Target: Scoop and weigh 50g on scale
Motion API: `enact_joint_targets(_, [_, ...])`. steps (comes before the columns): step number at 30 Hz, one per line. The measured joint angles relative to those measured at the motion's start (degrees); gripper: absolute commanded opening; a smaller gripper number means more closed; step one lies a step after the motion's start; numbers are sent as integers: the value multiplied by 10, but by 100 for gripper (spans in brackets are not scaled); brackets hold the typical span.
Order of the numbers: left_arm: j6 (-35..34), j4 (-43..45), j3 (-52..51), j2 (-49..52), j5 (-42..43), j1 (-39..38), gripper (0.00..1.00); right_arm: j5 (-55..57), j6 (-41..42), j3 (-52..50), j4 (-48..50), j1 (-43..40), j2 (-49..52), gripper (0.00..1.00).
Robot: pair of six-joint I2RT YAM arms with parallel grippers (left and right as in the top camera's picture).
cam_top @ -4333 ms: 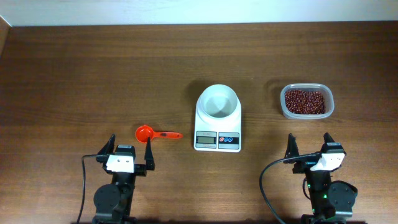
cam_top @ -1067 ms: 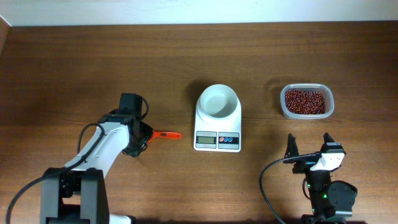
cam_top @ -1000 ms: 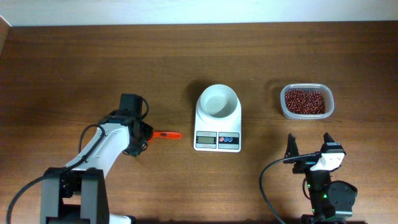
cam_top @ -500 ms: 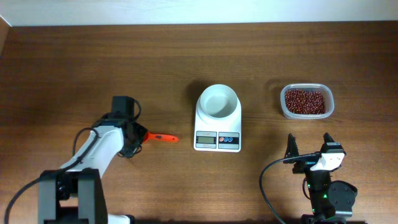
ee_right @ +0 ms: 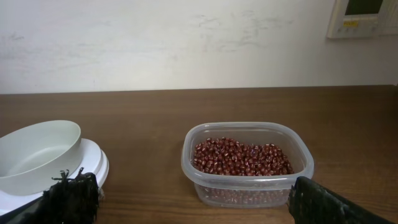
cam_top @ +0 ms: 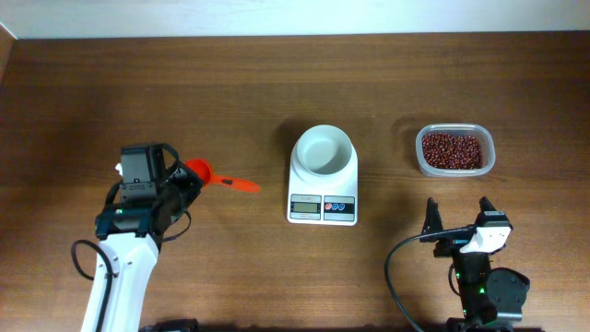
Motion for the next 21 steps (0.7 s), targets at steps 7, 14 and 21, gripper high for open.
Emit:
enact_joint_targets(7, [0,-22,0,-1,13,0,0,0,0,0,0,0,0,99])
enact_joint_targets(14, [0,-23,0,-1,45,0,0,7,-2,0,0,0,0,99])
enact_joint_targets(21, [0,-18,0,-1,56,0,0,-120,172,0,10,0,0,99])
